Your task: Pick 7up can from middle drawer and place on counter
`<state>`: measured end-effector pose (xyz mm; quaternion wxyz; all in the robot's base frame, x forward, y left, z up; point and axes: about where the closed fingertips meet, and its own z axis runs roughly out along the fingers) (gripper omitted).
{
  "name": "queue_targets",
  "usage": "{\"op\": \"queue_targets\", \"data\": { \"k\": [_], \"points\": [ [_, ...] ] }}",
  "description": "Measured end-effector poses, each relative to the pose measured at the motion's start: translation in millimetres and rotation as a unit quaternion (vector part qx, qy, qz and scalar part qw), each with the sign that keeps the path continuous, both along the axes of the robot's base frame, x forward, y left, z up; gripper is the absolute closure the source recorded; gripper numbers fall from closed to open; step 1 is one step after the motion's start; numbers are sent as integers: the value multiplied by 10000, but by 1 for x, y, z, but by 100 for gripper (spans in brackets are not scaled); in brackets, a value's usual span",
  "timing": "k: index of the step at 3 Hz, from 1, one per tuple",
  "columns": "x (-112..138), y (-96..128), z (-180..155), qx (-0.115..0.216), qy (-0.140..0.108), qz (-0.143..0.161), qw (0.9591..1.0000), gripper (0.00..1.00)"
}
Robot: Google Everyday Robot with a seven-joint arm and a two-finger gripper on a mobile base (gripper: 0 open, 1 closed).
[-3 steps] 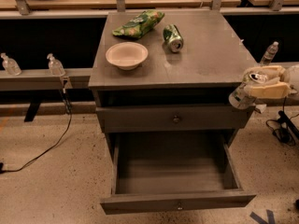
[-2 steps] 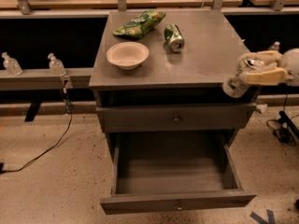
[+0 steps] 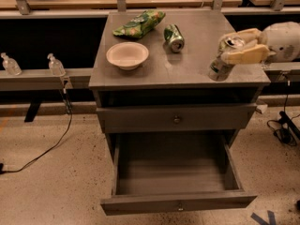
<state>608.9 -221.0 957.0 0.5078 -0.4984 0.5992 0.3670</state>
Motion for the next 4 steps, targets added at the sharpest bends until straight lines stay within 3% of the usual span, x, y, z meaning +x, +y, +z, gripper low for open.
{"op": "queue_targets", "data": {
  "k": [1,2,3,4],
  "points": [
    [21,16,4,-189,233,-223,9993,100],
    [42,15,-2,-377,540,-755,9950,100],
    [64,5,-15,-505,763,-1402,9859,100],
    [87,-5,-26,-542,856,-1768,9790,100]
  ]
}}
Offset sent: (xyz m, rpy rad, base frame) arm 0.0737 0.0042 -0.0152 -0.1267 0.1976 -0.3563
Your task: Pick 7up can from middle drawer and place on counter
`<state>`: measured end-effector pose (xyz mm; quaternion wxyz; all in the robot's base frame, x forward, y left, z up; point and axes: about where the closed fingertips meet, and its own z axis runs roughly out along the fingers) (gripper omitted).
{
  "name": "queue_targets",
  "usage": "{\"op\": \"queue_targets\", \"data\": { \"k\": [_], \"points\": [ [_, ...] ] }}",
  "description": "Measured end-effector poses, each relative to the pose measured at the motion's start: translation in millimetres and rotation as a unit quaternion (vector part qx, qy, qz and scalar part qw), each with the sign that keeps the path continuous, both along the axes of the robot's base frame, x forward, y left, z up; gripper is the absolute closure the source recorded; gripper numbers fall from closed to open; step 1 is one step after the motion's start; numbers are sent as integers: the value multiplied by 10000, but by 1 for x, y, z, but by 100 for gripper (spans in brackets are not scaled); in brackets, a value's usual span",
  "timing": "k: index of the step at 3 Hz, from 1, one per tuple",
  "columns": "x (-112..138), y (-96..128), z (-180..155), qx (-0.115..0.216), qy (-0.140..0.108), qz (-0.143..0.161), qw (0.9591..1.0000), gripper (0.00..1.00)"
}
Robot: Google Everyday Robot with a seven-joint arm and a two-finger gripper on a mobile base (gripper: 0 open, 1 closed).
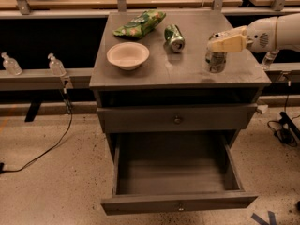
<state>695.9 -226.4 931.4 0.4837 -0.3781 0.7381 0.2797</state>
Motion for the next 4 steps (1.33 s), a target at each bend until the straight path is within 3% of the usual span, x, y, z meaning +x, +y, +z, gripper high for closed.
{"op": "queue_targets", "data": {
  "k": [1,2,3,4],
  "points": [
    [35,-15,4,176,44,-457,9988,97],
    [59,-28,7,365,115,-1072,9935,66],
    [58,-24,4,344,126,-999,9943,43],
    [68,-30,-19,181,315,-1113,9931,12]
  ]
}}
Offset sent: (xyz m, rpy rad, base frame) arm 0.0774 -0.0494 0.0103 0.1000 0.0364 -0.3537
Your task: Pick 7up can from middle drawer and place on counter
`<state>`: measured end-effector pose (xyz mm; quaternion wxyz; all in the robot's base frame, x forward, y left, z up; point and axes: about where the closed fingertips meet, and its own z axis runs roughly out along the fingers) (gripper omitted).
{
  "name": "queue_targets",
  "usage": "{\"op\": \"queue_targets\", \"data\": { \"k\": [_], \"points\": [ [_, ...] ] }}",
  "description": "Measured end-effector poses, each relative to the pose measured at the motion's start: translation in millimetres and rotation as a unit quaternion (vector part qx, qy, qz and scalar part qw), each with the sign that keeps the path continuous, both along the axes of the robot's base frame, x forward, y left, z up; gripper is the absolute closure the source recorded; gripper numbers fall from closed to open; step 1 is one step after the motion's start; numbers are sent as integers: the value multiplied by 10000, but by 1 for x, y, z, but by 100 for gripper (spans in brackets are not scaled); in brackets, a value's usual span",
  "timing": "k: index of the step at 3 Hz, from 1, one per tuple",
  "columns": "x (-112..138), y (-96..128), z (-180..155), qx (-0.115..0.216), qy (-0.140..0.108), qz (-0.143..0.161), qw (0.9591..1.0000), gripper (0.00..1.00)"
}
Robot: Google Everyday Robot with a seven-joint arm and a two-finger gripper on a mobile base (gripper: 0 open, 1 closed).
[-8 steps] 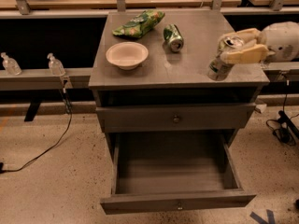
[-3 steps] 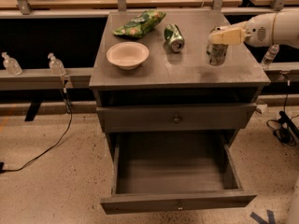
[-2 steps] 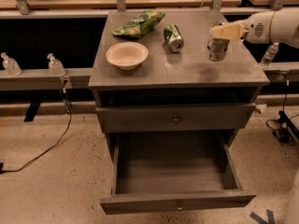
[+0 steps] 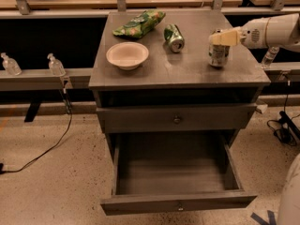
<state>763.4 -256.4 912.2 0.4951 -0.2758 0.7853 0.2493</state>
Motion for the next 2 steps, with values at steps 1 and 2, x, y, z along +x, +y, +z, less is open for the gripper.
{"op": "queue_targets", "data": {
  "k": [1,2],
  "points": [
    [0,3,0,18,-5,30,10000,0],
    [-3,10,-1,130,-6,255,9996,0]
  ]
}}
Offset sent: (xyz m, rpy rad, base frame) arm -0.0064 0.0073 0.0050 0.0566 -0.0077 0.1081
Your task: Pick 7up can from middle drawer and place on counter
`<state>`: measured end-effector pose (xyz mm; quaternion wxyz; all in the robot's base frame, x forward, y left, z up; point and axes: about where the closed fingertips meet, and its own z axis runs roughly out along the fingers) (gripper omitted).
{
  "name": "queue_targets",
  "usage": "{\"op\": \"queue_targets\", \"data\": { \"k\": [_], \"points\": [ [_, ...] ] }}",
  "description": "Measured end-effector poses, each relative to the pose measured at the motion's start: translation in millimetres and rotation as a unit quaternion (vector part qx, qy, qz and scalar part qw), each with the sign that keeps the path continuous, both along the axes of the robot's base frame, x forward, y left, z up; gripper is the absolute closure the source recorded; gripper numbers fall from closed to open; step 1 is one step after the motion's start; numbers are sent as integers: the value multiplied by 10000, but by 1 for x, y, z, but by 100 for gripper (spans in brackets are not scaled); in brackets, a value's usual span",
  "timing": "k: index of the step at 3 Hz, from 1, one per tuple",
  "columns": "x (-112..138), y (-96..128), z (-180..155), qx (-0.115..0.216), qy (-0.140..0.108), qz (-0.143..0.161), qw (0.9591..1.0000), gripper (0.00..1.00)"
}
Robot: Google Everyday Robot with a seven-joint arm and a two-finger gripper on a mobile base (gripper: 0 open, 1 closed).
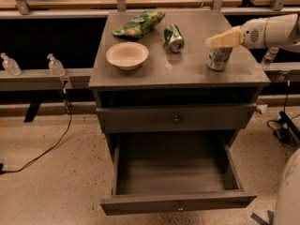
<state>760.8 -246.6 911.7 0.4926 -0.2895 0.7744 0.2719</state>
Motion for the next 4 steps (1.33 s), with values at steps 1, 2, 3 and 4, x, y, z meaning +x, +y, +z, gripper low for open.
{"op": "queue_targets", "data": {
  "k": [1,2,3,4],
  "points": [
    [-13,7,20,44,-341,526,9980,0],
    [-66,-6,51,-377,-1107,1425,9829,0],
    [-114,-30,64,-1132,-1633,1957,9603,0],
    [-114,-26,61,-1313,-1906,2140,9490,0]
  ]
}}
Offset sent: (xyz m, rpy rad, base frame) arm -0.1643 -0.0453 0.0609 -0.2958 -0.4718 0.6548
